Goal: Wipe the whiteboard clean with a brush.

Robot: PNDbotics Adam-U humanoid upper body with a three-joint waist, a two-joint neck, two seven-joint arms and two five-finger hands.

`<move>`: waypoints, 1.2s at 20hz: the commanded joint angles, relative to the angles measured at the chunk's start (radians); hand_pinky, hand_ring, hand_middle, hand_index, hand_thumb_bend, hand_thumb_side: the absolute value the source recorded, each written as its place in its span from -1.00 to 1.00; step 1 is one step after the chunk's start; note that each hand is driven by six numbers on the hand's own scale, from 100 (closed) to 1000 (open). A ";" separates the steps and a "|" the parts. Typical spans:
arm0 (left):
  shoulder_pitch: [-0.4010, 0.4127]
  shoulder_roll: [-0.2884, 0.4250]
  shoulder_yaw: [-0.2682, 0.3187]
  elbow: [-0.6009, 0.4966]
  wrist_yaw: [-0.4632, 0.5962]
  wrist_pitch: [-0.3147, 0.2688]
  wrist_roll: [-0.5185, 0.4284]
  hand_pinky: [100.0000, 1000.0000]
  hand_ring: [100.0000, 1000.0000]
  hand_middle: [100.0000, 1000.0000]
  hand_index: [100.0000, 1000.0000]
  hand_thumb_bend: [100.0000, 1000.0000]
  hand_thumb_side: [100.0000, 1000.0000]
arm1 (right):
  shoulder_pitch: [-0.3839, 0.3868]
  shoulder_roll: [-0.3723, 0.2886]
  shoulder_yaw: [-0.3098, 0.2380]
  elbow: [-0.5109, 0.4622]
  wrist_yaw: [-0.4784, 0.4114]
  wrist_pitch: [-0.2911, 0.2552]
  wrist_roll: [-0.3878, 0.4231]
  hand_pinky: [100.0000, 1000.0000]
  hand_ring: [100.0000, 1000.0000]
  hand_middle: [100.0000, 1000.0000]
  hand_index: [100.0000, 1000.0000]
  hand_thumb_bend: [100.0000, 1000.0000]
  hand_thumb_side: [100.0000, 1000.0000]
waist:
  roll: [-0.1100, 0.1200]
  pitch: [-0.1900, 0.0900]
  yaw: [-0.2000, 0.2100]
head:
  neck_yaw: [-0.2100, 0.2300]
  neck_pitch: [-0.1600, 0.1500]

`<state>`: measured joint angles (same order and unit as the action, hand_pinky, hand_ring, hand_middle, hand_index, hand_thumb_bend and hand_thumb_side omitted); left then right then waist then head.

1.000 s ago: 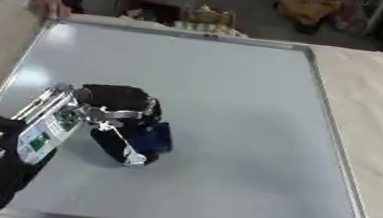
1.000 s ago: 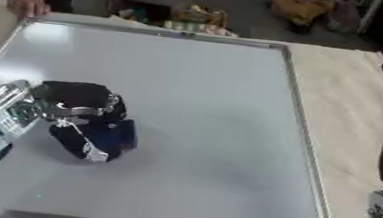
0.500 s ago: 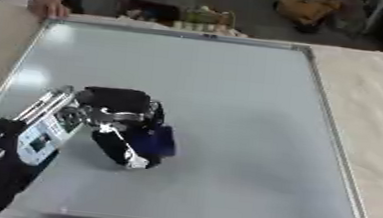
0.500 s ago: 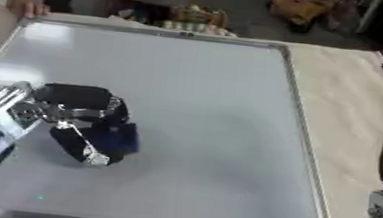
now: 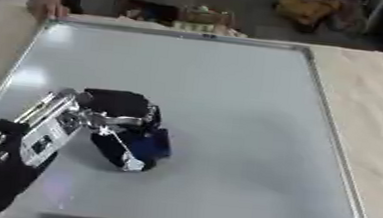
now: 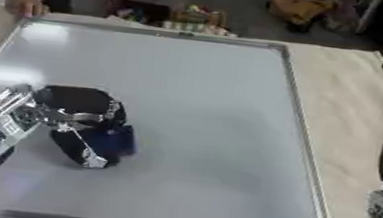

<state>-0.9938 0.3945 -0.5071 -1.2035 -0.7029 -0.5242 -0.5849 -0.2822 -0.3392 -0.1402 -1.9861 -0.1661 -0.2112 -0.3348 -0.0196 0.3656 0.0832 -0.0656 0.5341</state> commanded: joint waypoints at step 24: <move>0.009 0.033 -0.006 -0.034 -0.051 -0.202 -0.116 0.22 0.47 0.45 -1.00 0.33 -0.07 | -0.006 -0.027 -0.002 -0.014 -0.004 -0.004 -0.009 0.81 0.77 0.04 0.66 -0.74 0.58 | -0.004 -0.025 0.004 | 0.000 -0.012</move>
<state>-0.9763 0.4043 -0.5183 -1.2264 -0.7369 -0.5759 -0.5331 -0.2815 -0.3393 -0.1402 -1.9861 -0.1661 -0.2146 -0.3399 -0.0221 0.3635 0.0873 -0.0649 0.5327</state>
